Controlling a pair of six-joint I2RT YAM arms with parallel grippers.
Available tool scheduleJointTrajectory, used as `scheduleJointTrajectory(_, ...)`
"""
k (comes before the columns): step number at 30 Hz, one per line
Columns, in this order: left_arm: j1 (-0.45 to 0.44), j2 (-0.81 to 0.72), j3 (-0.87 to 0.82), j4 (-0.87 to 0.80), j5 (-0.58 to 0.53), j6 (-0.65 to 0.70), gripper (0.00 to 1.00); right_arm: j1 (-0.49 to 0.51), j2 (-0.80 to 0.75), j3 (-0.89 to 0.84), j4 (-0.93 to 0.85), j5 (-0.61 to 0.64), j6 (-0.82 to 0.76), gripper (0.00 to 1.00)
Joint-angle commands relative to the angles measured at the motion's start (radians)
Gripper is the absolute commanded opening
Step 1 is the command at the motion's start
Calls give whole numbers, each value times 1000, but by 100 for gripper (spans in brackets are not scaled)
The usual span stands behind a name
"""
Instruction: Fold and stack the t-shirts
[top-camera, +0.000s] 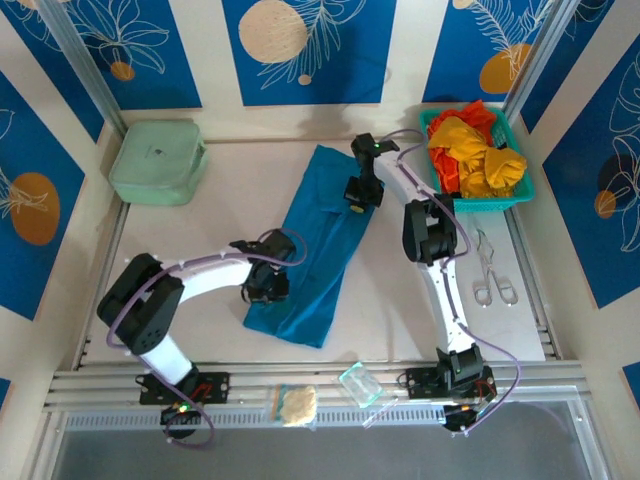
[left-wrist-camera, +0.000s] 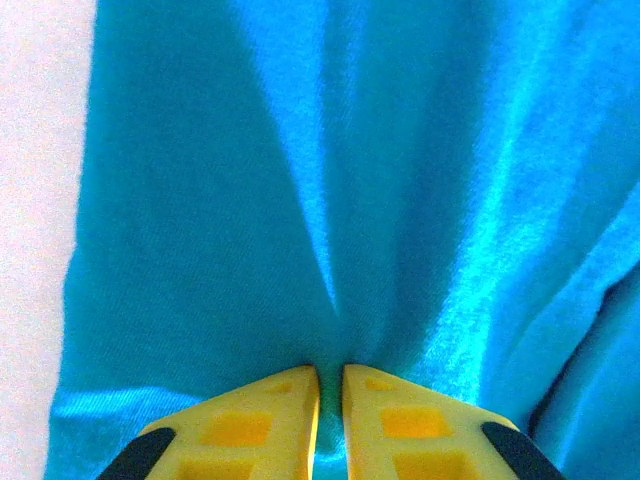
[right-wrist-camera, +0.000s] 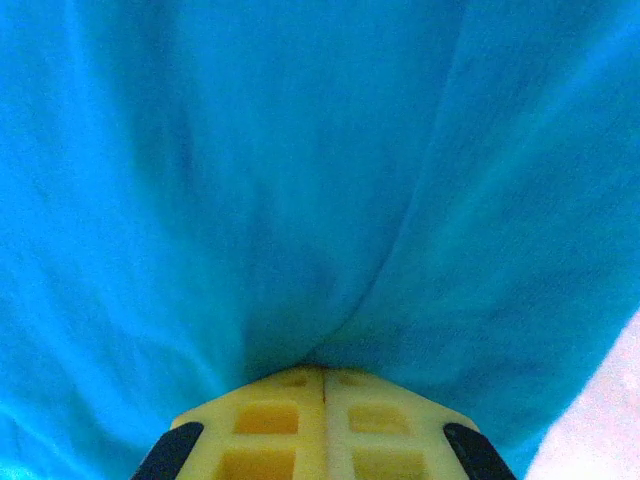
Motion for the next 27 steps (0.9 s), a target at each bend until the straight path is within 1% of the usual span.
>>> scheduleJointTrajectory(1,-55,15,-78,-22,85,-99,18,-2,108,123,-46,-14,-62,2)
scheduleJointTrajectory(5,-88,10,-98,51,126,-182,18,-2,199,261,-32,-132,-126,2)
scheduleJointTrajectory(8,-96,14,-88,83,128,-215,18,-3,213,275,2,-170,-136,3)
scheduleJointTrajectory(16,-98,62,0,58,79,-199,18,-18,215,276,29,-205,-142,3)
scheduleJointTrajectory(19,-97,55,61,7,31,-160,18,-21,183,287,25,-234,-196,4)
scheduleJointTrajectory(22,-96,25,180,-97,-75,-73,25,-8,64,272,45,-188,-281,13)
scheduleJointTrajectory(25,-97,-16,357,-197,-234,71,37,6,-116,223,84,-122,-380,22)
scheduleJointTrajectory(26,-96,-34,415,-213,-289,132,46,13,-188,200,93,-99,-422,25)
scheduleJointTrajectory(27,-96,-54,469,-223,-353,188,57,20,-263,175,99,-76,-464,27)
